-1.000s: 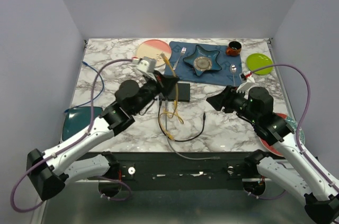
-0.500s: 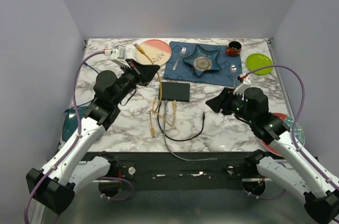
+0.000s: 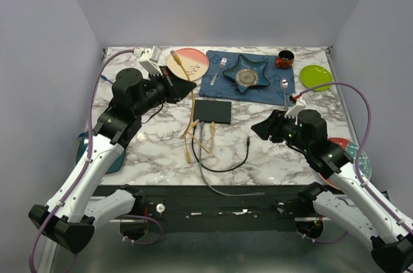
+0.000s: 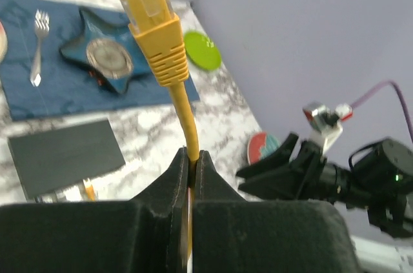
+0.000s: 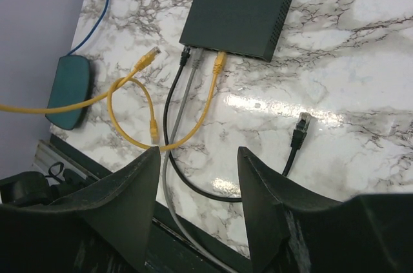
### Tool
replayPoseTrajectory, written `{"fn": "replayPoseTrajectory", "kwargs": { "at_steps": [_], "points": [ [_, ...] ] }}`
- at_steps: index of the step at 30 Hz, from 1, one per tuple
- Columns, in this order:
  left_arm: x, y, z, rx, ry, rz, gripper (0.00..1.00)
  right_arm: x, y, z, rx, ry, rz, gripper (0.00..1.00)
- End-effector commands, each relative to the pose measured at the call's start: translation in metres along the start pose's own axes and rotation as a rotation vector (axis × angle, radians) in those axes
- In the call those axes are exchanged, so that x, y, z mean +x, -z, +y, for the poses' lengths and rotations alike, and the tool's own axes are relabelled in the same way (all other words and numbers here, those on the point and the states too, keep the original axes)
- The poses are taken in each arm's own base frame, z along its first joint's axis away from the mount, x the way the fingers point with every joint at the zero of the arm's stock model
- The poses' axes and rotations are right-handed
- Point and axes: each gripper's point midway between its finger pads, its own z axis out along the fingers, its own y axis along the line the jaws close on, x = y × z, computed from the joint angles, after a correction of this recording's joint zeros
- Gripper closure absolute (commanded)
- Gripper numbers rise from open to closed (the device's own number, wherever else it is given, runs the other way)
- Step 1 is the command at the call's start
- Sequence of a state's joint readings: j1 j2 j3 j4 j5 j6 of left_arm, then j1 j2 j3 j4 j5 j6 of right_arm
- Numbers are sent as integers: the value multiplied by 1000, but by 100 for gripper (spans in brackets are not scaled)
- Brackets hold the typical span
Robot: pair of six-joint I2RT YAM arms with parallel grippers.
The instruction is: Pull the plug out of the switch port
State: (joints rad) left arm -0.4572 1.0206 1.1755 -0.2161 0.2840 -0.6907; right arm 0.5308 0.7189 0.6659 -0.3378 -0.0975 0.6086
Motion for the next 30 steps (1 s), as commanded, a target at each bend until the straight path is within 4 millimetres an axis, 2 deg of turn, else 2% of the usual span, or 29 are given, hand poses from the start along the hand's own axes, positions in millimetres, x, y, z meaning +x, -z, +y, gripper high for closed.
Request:
{"fn": "replayPoseTrajectory", "kwargs": {
  "at_steps": [1, 2, 6, 10, 13, 15, 16, 18, 19, 20, 22, 24, 25, 27, 28, 29, 30],
  "points": [
    [62, 28, 1, 31, 95, 244, 100, -1, -2, -2, -1, 24, -5, 41],
    [69, 39, 3, 11, 102, 271, 100, -2, -2, -1, -3, 29, -5, 41],
    [92, 65, 8, -30, 117, 358, 100, -2, -6, 2, -11, 33, 10, 41],
    [128, 83, 29, -105, 153, 435, 100, 0, -10, 9, -47, 17, 22, 41],
    [135, 95, 37, -148, 150, 430, 100, 2, -11, 11, -65, 12, 29, 41],
    [122, 104, 40, -194, 116, 367, 100, 3, -11, 10, -65, 16, 28, 41],
    [102, 108, 31, -193, 89, 312, 100, 4, -11, 8, -58, 19, 27, 41],
    [83, 116, 35, -266, 51, 262, 100, 4, -11, 7, -58, 22, 25, 41],
    [63, 118, 23, -250, 18, 218, 100, 5, -11, 7, -56, 22, 23, 41],
    [61, 115, 26, -281, 16, 237, 100, 5, -11, 6, -54, 23, 26, 41],
    [41, 110, 31, -340, -7, 190, 100, 5, -12, 7, -54, 18, 28, 41],
    [34, 99, 48, -431, -12, 177, 100, 5, -12, 7, -57, 14, 30, 41],
    [21, 97, 65, -531, -28, 120, 100, 4, -12, 9, -63, 15, 27, 41],
    [12, 84, 87, -630, -44, 90, 100, 4, -13, 10, -70, 15, 26, 41],
    [-4, 85, 106, -723, -53, 32, 100, 3, -13, 11, -70, 17, 26, 41],
    [-7, 73, 122, -769, -49, 38, 100, 3, -13, 12, -78, 23, 28, 41],
    [-15, 69, 135, -803, -37, 24, 100, 2, -13, 13, -79, 25, 30, 41]
  ]
}}
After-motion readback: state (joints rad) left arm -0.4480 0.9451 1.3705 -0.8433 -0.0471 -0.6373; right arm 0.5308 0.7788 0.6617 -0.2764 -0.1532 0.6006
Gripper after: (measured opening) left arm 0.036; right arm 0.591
